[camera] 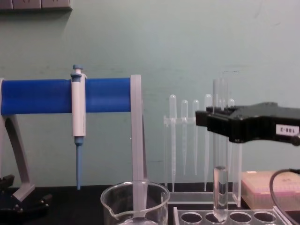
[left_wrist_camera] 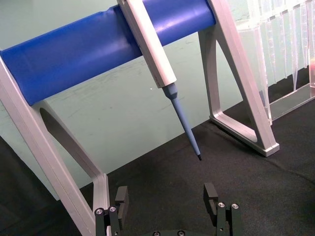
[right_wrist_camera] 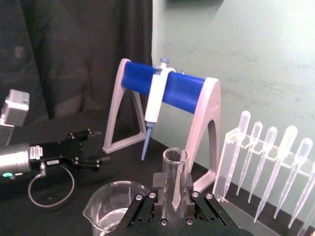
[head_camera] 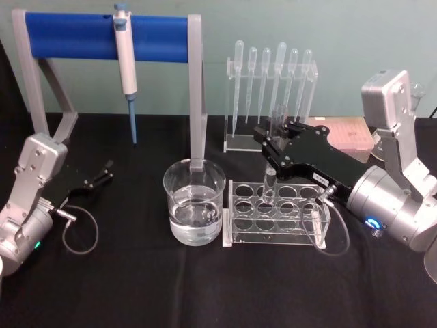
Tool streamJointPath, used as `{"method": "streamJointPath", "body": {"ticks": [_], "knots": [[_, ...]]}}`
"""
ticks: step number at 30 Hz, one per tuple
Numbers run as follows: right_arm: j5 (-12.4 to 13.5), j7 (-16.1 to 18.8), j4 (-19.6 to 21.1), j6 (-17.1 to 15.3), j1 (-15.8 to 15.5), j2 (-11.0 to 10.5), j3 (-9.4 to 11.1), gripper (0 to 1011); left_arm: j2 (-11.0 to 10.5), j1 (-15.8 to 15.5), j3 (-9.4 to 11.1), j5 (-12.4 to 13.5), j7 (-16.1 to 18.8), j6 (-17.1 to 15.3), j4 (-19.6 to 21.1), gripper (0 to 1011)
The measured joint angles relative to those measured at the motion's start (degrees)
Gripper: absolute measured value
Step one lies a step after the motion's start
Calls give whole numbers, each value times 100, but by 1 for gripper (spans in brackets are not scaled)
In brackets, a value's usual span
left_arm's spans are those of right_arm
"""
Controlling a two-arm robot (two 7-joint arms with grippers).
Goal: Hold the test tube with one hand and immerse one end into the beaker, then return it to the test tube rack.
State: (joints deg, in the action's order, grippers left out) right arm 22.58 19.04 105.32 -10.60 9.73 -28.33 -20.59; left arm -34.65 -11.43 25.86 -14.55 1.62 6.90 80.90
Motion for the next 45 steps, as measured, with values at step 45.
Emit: {"method": "streamJointPath", "body": {"ticks": [45], "knots": [[-1030,342,-637,-368,185,125,-436,575,0,0,0,0,0,0,0,1000]]}}
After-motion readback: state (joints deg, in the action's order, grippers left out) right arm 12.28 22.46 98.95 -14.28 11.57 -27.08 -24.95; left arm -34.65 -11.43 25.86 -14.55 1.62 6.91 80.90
